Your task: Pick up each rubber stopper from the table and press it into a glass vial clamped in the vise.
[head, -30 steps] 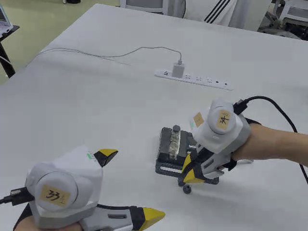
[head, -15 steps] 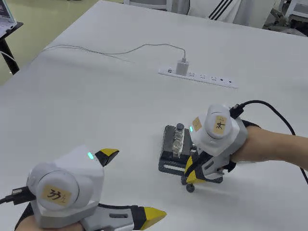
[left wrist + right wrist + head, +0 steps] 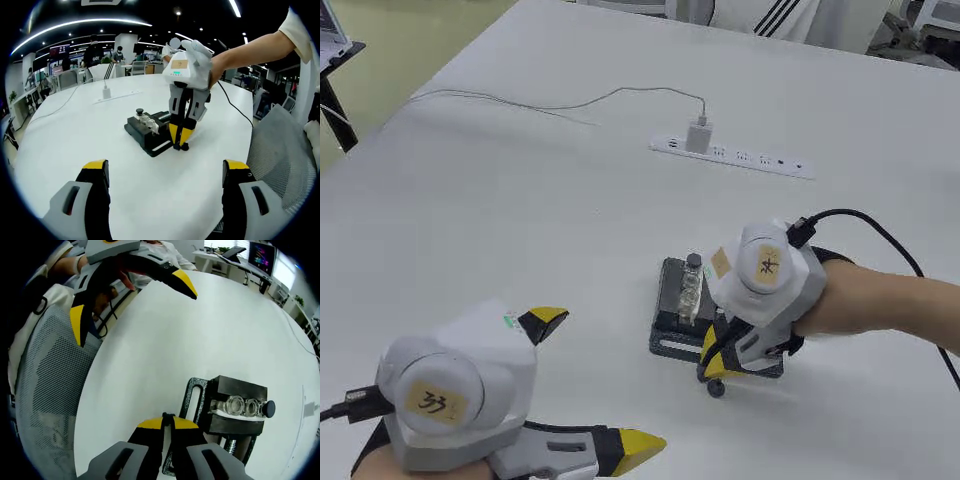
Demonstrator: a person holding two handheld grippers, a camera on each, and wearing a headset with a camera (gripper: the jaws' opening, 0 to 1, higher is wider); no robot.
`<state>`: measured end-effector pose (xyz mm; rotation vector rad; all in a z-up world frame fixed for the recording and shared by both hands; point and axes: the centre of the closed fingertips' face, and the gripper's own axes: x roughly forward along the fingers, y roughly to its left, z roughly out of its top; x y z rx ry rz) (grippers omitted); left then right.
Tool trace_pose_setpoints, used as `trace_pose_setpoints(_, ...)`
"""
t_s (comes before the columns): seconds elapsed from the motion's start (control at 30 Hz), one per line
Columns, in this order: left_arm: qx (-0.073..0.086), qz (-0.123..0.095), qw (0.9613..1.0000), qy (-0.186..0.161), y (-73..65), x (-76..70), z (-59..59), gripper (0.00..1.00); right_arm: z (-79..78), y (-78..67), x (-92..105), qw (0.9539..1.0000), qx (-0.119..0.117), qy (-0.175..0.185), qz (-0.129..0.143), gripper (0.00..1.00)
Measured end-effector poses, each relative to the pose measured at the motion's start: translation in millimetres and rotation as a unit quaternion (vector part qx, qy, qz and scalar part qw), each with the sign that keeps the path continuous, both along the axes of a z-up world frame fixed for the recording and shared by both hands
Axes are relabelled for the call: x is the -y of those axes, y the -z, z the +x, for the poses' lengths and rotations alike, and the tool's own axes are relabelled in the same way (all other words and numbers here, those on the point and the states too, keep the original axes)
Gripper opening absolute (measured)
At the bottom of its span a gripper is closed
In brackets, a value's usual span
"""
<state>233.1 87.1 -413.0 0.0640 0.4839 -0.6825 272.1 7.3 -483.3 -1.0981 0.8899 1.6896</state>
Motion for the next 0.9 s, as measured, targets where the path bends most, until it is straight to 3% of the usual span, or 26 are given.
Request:
trace_pose_setpoints(0.67,0.007,0.010,0.9999,0.012,-4.8,-1.5,3.4,0.93,2.2,-2.4,1.2,0.9957,-0.030,0.087,0.009,0.00)
trace_pose_setpoints(0.8,0.007,0.010,0.9998,0.014,-4.2,-0.3,2.8,0.93,5.8,-9.7,0.4,0.9917,-0.044,0.117,0.030,0.00)
trace_pose_setpoints(0.9,0.008,0.010,0.9998,0.018,-4.7,2.1,2.3,0.93,9.7,-18.0,0.6,0.9842,-0.060,0.159,0.050,0.00)
